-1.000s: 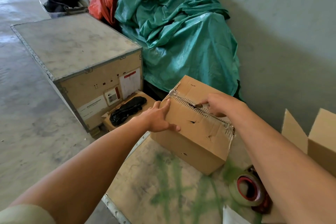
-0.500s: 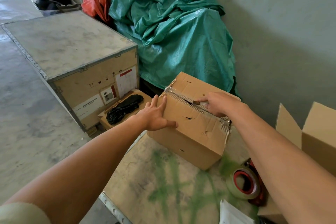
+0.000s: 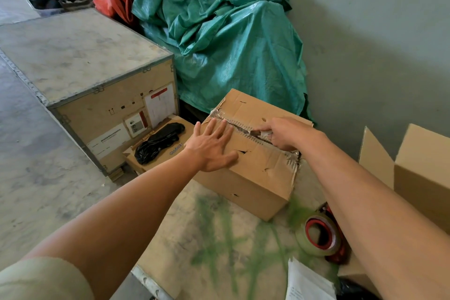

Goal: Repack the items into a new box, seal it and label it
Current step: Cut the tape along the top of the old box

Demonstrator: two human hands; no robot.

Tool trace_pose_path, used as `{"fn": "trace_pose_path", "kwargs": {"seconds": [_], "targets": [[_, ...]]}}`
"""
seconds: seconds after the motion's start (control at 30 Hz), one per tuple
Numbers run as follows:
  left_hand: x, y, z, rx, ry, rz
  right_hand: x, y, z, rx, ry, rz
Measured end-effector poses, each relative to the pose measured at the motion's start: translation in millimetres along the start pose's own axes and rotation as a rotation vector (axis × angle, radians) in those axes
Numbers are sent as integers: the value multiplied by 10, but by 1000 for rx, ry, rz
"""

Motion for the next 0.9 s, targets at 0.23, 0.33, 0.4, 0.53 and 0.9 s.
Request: {"fn": "trace_pose_path", "kwargs": {"seconds": [0.23, 0.33, 0.4, 0.53, 0.9], "targets": [[18, 8, -12, -36, -25, -5, -231, 166, 18, 86, 92, -40], [24, 4, -16, -34, -28, 2, -442, 287, -57, 131, 147, -55], [13, 10, -8, -40, -27, -1, -575, 393, -92, 146, 129, -93], [32, 42, 3, -39, -12, -7, -637, 531, -66, 131, 100, -128], [111, 134, 48, -63, 62, -41, -672, 1018, 69, 56, 122, -253]]}}
Point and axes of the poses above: each hand's wrist, its own y-axis away from the middle knuckle, its own z-axis out of the back of the hand, x = y × z, the point moved 10 cm from there along -y, towards the middle knuckle, and after that the axes turned 5 degrees about -x, right-handed, at the moved point
